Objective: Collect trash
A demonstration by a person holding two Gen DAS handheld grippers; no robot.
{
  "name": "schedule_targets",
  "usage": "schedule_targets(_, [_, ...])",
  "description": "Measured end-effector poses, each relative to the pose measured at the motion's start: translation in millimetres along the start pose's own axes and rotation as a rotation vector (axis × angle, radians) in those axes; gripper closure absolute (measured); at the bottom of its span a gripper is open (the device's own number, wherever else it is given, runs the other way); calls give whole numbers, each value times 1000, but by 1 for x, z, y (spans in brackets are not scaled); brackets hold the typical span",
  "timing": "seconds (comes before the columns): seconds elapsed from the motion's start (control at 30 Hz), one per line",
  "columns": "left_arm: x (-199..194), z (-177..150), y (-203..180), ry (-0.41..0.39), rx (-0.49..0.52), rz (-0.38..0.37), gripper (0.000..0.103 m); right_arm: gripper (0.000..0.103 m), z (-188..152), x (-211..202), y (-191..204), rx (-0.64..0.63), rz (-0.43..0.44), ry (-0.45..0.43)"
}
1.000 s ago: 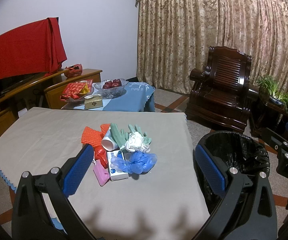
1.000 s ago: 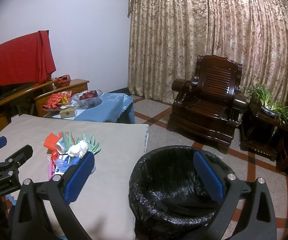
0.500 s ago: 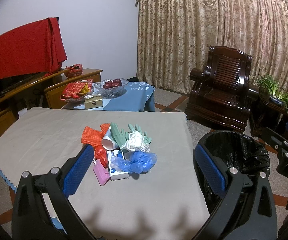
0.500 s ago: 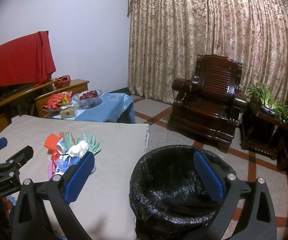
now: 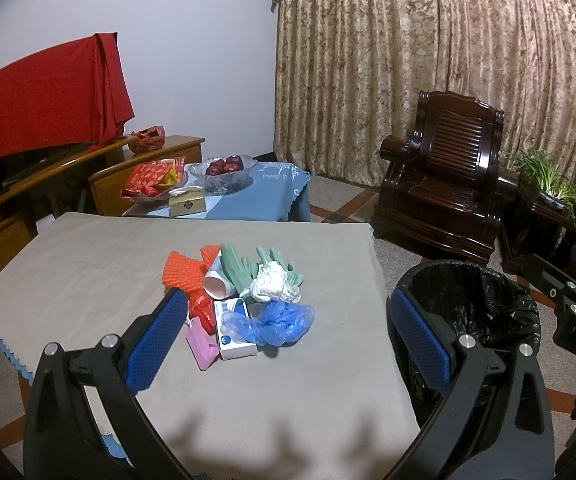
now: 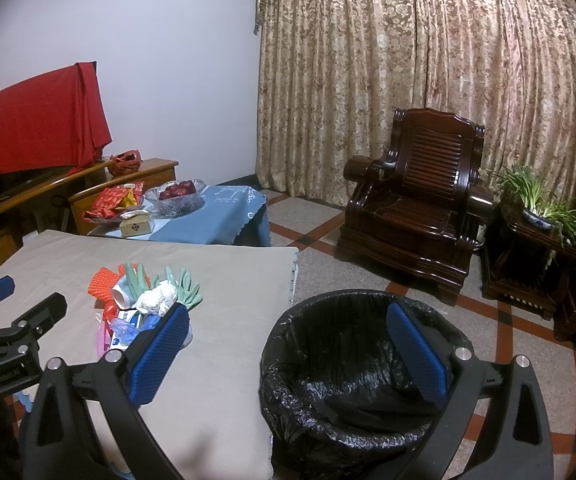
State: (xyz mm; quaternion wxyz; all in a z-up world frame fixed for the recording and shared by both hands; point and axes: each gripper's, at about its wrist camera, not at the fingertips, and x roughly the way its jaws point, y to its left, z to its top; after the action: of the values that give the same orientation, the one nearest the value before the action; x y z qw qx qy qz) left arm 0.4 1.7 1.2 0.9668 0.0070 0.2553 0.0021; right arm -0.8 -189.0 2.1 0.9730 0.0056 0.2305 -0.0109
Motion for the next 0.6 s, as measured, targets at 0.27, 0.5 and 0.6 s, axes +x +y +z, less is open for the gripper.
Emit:
schedule_targets(0.27, [1,-3,6,3,-3,1,5,6,-5,6,7,-1,3,3])
schedule_targets(0.5, [7,-14,28,-6,-29,0,5,6,-9,20,17,-8,26,7])
schedule_targets(0.6, [14,-15,39,-29,-47,29,5,6,-9,29,19,-9,53,16])
